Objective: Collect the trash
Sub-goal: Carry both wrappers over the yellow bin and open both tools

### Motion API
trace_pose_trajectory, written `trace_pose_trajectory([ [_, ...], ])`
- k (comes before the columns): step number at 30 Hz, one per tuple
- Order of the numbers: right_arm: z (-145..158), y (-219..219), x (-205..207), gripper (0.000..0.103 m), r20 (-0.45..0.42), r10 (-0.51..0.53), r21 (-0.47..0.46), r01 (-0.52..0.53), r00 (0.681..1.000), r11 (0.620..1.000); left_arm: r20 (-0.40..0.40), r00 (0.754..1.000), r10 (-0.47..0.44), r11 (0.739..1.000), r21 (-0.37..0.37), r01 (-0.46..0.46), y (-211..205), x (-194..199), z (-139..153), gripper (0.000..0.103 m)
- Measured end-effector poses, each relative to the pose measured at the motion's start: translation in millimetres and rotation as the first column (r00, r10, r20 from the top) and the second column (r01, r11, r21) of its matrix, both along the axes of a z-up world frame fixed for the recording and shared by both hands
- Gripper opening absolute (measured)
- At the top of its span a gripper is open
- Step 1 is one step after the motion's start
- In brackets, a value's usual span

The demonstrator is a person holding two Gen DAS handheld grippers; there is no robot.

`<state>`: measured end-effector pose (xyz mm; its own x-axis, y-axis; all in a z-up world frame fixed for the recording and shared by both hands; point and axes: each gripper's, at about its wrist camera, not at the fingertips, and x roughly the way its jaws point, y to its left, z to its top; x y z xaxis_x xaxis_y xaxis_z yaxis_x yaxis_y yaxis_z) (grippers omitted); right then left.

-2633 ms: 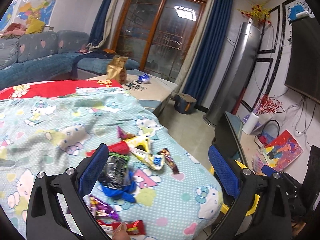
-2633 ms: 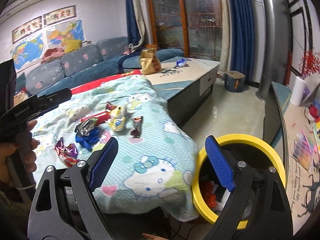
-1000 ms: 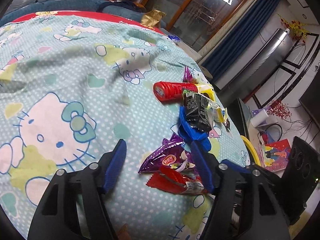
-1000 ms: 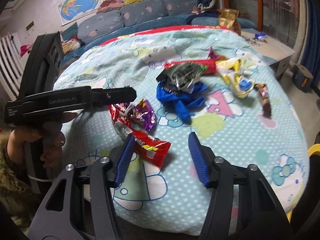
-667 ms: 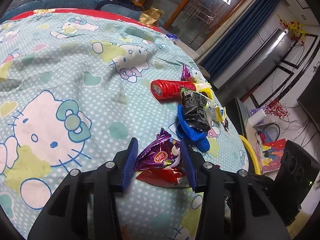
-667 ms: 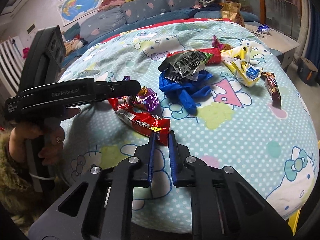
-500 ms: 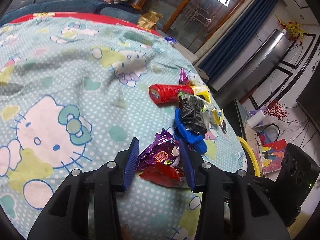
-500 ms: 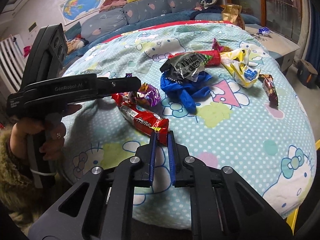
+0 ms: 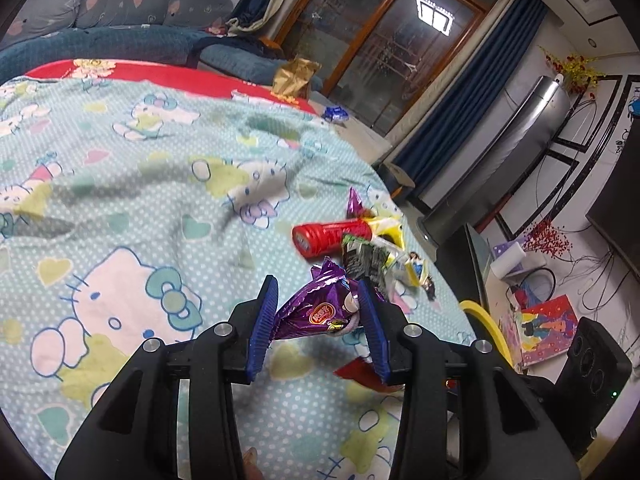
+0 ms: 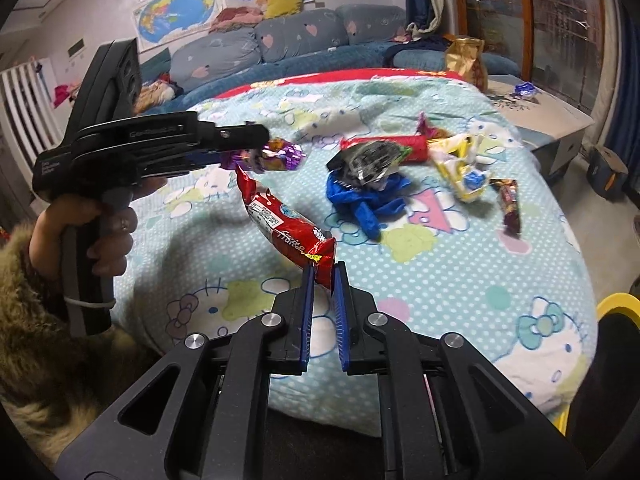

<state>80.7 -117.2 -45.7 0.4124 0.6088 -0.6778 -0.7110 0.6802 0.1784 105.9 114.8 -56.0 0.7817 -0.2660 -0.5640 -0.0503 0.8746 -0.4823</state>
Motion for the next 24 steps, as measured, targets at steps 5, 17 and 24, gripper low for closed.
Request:
trace_pose_trajectory([
  [5, 5.7, -14.7, 1.6, 0.006, 0.007, -0.051, -0.002, 0.051, 0.999, 0.999, 0.029, 1.0, 0.002, 1.0, 0.013, -0.002, -2.1, -4.0, 11.3, 0.039],
  [17, 22.5, -45.5, 7.0, 0.006, 0.044, -0.15, 0.02, 0.149, 0.988, 0.989, 0.073, 0.997, -0.022, 0.999, 0.025, 0.02, -12.3, -12.3, 28.6, 0.039],
  [24, 29.1, -72.6, 14.0, 0.006, 0.058, -0.23, 0.038, 0.228, 0.971, 0.973, 0.091, 0.994, -0.058, 0.997, 0.048, 0.054, -26.4, -14.6, 35.0, 0.039],
])
